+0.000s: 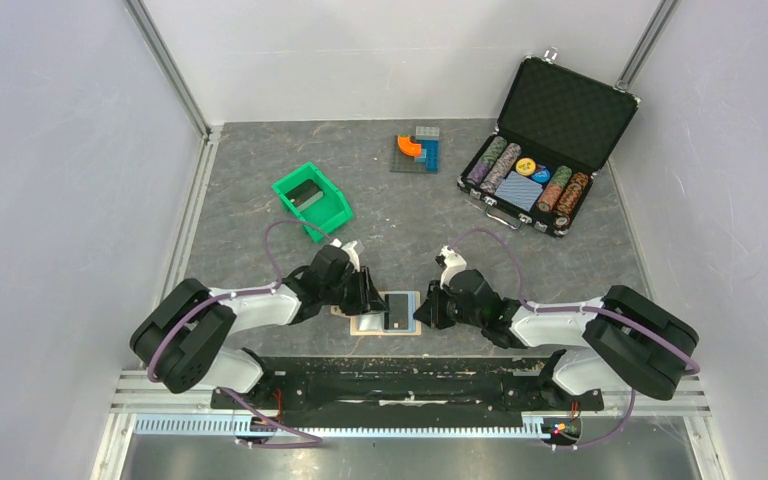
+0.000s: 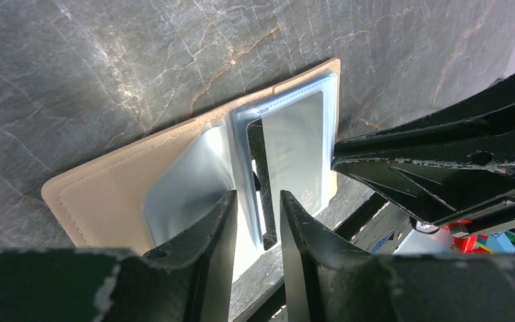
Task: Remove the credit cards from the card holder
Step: Place the credit card in the storage box.
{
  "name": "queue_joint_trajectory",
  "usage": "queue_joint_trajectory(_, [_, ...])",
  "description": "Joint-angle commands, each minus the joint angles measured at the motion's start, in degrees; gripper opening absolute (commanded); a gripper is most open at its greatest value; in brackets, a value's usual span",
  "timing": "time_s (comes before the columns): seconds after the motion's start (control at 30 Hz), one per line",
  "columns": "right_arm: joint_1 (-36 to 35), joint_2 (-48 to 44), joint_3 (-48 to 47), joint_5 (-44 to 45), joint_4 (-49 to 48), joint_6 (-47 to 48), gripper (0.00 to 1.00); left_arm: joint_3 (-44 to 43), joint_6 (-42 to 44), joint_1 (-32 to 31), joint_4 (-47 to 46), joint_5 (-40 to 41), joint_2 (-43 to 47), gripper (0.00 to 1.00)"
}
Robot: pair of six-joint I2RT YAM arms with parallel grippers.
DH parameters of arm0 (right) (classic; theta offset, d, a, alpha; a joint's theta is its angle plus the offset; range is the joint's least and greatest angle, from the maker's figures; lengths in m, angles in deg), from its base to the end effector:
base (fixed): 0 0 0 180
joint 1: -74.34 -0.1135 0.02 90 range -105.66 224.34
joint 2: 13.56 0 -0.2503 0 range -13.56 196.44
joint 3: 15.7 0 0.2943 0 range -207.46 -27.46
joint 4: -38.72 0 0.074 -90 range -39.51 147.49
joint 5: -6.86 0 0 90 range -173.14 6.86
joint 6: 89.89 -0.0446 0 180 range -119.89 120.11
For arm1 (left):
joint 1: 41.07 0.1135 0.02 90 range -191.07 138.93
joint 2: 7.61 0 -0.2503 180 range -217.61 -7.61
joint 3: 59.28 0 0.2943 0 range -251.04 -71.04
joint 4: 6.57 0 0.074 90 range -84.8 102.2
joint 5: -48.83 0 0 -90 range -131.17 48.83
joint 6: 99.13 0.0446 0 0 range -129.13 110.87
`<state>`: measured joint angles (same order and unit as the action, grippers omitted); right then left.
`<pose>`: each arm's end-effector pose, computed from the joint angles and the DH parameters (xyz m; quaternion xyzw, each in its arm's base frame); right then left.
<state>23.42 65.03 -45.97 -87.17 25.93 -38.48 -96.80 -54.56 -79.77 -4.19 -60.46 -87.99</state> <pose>0.1631 0.2058 0.0702 -0.1114 0.8817 0.3442 0.3028 0.2059 -0.1838 0.0777 0.0102 0.9138 -0.3665 0.1749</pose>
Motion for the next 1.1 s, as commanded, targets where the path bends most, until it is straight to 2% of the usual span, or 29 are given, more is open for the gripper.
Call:
queue_joint_trajectory(0.0, [-0.52,-0.79,0.77,1.07,1.58,-0.39,0.15,0.84,-1.99,-0.70,-3.61,0.84,-1.22,0.36])
queue_joint_trajectory(0.17, [-0.59,-0.79,0.67,1.14,1.62,-0.42,0.15,1.25,-3.38,-0.79,-6.00,-0.75,-3.02,0.35])
queue_joint_trajectory(0.43, [-0.64,-0.71,0.83,1.20,1.60,-0.37,0.14,1.59,-4.76,-0.85,-7.04,-1.93,-2.81,0.28])
queue_joint_trajectory(0.7, [-0.63,-1.17,1.12,1.44,1.69,-0.46,0.14,2.21,-9.91,-0.85,-10.55,-4.69,-1.29,0.03])
queue_joint_trajectory(0.87, [-0.64,-1.64,1.40,1.94,2.16,-0.29,0.14,2.10,-10.86,-0.77,-9.56,-4.81,1.04,0.02])
queue_joint_trajectory(1.07, [-0.15,-3.00,1.23,3.54,4.13,0.84,0.15,0.08,-8.04,-0.37,-0.47,-1.87,5.38,0.02])
